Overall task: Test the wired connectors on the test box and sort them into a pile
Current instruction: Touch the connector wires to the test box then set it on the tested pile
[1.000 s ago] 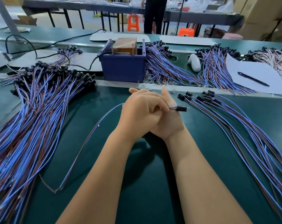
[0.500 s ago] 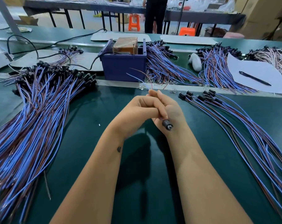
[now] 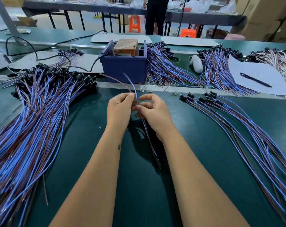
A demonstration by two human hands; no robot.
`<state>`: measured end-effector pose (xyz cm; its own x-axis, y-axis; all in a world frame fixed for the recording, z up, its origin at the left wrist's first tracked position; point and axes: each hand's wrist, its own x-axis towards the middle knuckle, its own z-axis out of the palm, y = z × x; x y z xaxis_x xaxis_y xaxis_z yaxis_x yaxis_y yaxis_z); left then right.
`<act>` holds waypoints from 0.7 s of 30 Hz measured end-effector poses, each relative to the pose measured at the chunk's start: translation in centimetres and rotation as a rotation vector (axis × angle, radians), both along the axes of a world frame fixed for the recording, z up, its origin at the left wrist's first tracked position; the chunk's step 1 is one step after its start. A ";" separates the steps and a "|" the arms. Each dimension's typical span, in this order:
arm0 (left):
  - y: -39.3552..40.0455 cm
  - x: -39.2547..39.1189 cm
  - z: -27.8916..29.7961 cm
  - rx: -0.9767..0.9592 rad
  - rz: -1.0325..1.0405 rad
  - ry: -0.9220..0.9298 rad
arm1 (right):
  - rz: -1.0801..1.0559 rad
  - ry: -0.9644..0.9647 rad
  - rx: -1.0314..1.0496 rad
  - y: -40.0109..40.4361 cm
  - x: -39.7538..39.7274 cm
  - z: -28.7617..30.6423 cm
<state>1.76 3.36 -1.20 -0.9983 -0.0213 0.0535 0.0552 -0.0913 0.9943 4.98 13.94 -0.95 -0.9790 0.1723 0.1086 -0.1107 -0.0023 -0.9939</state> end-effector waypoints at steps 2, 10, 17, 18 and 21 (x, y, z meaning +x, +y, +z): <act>0.1 0.1 0.0 -0.004 -0.011 0.015 | -0.008 0.009 0.030 -0.2 -0.1 0.0; 0.1 0.2 0.1 -0.034 -0.050 0.000 | -0.088 0.021 0.087 -0.1 -0.1 -0.1; 0.0 0.2 -0.1 -0.112 -0.075 0.032 | -0.117 0.032 0.133 0.0 0.1 0.0; 0.0 0.2 -0.1 -0.111 -0.070 0.033 | -0.114 0.030 0.124 -0.1 0.1 0.0; 0.0 0.1 -0.2 -0.114 -0.035 0.058 | -0.136 0.024 0.115 -0.2 0.0 -0.1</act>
